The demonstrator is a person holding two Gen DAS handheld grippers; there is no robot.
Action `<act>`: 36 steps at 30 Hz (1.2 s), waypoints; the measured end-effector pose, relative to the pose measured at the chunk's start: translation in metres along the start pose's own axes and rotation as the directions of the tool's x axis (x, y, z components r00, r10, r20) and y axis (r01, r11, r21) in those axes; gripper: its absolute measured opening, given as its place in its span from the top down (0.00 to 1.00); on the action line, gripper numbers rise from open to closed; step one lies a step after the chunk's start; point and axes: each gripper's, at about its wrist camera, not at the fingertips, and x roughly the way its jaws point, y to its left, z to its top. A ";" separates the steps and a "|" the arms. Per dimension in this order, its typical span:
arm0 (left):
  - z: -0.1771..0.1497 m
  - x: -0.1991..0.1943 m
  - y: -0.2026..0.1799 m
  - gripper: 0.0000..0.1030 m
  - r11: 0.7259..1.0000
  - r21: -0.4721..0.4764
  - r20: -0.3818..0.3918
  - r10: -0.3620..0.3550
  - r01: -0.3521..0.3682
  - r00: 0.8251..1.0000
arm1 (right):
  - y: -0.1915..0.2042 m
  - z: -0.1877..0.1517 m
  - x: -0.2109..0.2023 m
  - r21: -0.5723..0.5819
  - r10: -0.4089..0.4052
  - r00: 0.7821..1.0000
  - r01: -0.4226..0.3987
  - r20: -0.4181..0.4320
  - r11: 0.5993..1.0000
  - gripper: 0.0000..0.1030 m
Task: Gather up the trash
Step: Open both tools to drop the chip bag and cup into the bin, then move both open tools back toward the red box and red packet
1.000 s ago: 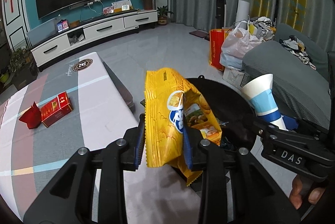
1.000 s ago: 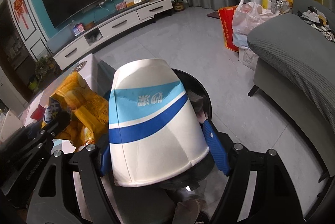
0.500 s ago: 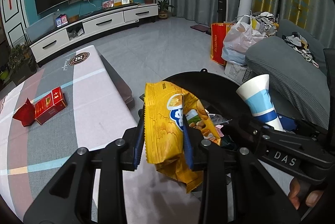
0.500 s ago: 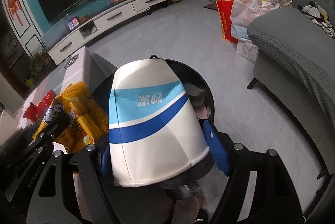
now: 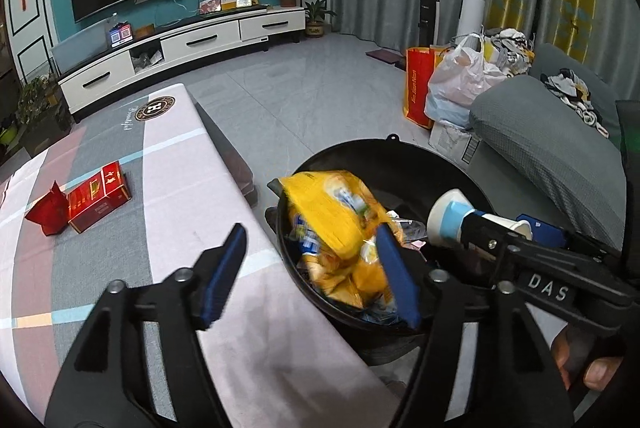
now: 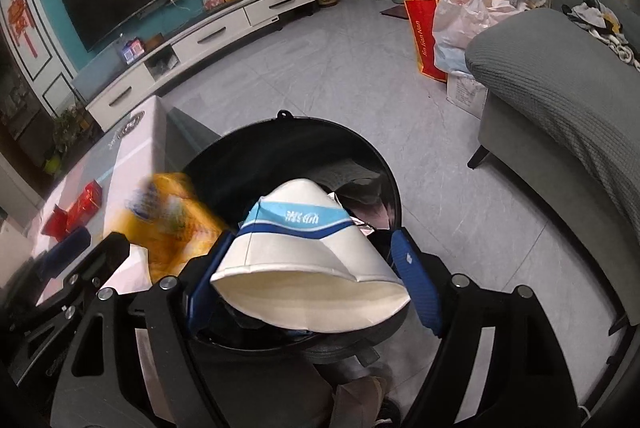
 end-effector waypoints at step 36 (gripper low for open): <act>-0.119 -0.092 0.244 0.14 0.887 -0.415 -0.043 0.204 -0.203 0.978 | 0.173 -0.054 -0.011 -0.431 0.192 0.981 -0.174 -0.003 0.886 0.08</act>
